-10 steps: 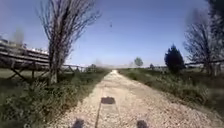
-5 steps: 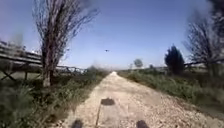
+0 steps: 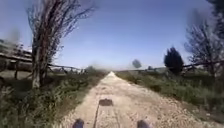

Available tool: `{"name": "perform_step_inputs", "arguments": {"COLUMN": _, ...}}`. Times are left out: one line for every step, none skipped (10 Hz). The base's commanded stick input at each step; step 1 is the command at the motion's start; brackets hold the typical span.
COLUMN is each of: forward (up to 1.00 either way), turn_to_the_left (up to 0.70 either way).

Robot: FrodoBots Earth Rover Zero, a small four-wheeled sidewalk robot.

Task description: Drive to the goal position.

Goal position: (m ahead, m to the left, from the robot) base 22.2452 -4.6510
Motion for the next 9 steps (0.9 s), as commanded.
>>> {"name": "perform_step_inputs", "arguments": {"forward": 0.70, "turn_to_the_left": 0.00}}
{"name": "perform_step_inputs", "arguments": {"forward": 0.70, "turn_to_the_left": -0.22}}
{"name": "perform_step_inputs", "arguments": {"forward": 0.70, "turn_to_the_left": 0.00}}
{"name": "perform_step_inputs", "arguments": {"forward": 0.70, "turn_to_the_left": 0.00}}
{"name": "perform_step_inputs", "arguments": {"forward": 0.70, "turn_to_the_left": 0.00}}
{"name": "perform_step_inputs", "arguments": {"forward": 0.70, "turn_to_the_left": 0.00}}
{"name": "perform_step_inputs", "arguments": {"forward": 0.70, "turn_to_the_left": 0.00}}
{"name": "perform_step_inputs", "arguments": {"forward": 0.70, "turn_to_the_left": 0.00}}
{"name": "perform_step_inputs", "arguments": {"forward": 0.70, "turn_to_the_left": 0.00}}
